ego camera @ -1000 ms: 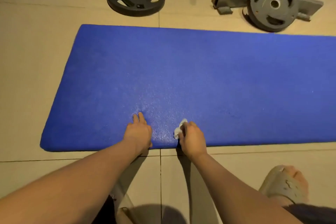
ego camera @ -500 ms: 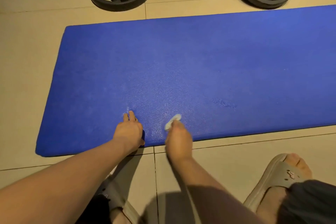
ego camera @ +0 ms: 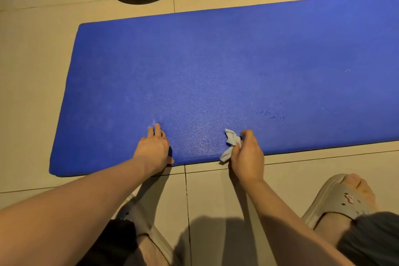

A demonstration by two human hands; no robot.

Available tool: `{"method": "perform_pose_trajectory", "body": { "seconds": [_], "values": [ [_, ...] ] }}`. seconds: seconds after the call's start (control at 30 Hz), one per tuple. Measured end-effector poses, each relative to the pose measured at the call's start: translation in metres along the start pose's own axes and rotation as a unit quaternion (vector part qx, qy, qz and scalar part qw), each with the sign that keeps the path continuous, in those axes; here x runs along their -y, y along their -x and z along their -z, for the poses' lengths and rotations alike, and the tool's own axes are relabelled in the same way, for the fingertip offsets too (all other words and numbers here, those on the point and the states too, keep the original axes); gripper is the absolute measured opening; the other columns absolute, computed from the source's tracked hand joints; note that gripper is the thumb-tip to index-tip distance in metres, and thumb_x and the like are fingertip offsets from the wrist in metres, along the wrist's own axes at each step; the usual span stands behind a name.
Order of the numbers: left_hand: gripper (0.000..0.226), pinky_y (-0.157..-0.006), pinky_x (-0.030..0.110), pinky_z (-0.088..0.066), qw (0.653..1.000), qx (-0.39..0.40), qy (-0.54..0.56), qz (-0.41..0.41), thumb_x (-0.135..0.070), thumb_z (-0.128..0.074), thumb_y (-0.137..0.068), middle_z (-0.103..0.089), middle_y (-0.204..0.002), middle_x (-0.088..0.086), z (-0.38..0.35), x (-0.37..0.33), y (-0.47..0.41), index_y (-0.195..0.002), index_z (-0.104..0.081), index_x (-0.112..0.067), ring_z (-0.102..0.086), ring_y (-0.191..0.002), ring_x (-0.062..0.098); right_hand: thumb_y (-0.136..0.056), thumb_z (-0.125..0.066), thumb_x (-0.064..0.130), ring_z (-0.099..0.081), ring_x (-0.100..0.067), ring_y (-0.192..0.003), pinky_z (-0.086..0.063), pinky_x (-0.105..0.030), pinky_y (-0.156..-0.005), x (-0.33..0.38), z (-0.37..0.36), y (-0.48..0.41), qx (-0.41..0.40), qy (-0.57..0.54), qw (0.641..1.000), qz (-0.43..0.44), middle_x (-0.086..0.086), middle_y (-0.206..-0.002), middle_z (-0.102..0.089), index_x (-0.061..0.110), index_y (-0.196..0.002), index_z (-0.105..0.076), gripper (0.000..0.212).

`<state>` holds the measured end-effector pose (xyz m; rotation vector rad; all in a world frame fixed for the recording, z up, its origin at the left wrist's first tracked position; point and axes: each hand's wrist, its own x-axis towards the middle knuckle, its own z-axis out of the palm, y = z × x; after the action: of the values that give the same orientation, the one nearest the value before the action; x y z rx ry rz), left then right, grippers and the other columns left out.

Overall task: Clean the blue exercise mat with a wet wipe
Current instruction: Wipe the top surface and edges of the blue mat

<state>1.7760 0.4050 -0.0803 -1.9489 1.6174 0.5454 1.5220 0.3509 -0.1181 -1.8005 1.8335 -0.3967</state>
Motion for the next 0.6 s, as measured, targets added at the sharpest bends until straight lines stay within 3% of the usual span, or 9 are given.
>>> {"method": "perform_pose_trajectory", "body": {
  "seconds": [0.1,0.17,0.33,0.43,0.53,0.6],
  "values": [
    [0.094,-0.117,0.046,-0.038,1.000,0.000,0.001,0.003,-0.058,-0.063,-0.094,0.000,-0.169,0.022,-0.001,0.001,0.000,-0.157,-0.024,-0.001,-0.008,-0.156,0.040,-0.101,-0.052,0.019,-0.061,-0.038,-0.088,-0.042,-0.042,-0.067,0.009,-0.016,0.006,0.017,-0.013,0.999,0.042,-0.011,-0.103,-0.063,0.012,-0.105,-0.058,0.010],
    [0.097,-0.117,0.046,-0.039,1.000,0.000,0.002,0.004,-0.058,-0.064,-0.093,0.000,-0.169,0.022,-0.001,0.001,0.000,-0.158,-0.022,0.000,-0.008,-0.156,0.039,-0.103,-0.050,0.022,-0.062,-0.037,-0.085,-0.043,-0.041,-0.068,0.016,-0.021,0.011,0.026,0.002,0.998,0.052,-0.013,-0.099,-0.062,0.008,-0.100,-0.061,0.018],
    [0.099,-0.115,0.046,-0.039,1.000,0.000,0.000,0.006,-0.059,-0.065,-0.092,0.000,-0.169,0.022,-0.001,0.000,-0.001,-0.158,-0.022,0.002,-0.009,-0.156,0.040,-0.098,-0.061,0.031,-0.066,-0.031,-0.090,-0.052,-0.039,-0.074,0.041,-0.032,0.034,0.079,0.045,0.988,0.127,-0.011,-0.112,-0.061,0.008,-0.122,-0.062,0.033],
    [0.099,-0.116,0.046,-0.039,1.000,0.001,0.004,0.009,-0.058,-0.066,-0.092,0.000,-0.169,0.022,-0.001,-0.001,-0.002,-0.158,-0.022,0.002,-0.008,-0.156,0.039,-0.090,-0.070,0.017,-0.068,-0.031,-0.073,-0.046,-0.033,-0.056,0.049,-0.044,0.041,0.106,0.108,0.969,0.198,-0.009,-0.096,-0.064,0.011,-0.110,-0.066,0.020],
    [0.098,-0.115,0.045,-0.040,1.000,-0.002,0.000,0.010,-0.058,-0.065,-0.092,0.000,-0.169,0.022,-0.002,-0.001,-0.002,-0.158,-0.023,0.001,-0.008,-0.156,0.039,-0.067,-0.085,0.008,-0.062,-0.025,-0.052,-0.029,-0.026,-0.045,0.050,-0.050,0.050,0.141,0.147,0.947,0.247,-0.004,-0.076,-0.060,0.017,-0.091,-0.065,0.032],
    [0.098,-0.115,0.045,-0.041,1.000,-0.003,0.002,0.008,-0.058,-0.066,-0.092,0.000,-0.169,0.022,-0.003,0.000,-0.002,-0.157,-0.023,0.002,-0.009,-0.156,0.039,-0.064,-0.087,0.009,-0.062,-0.023,-0.053,-0.034,-0.025,-0.043,0.040,-0.049,0.050,0.138,0.135,0.944,0.267,-0.002,-0.075,-0.060,0.019,-0.088,-0.066,0.034]
  ]
}}
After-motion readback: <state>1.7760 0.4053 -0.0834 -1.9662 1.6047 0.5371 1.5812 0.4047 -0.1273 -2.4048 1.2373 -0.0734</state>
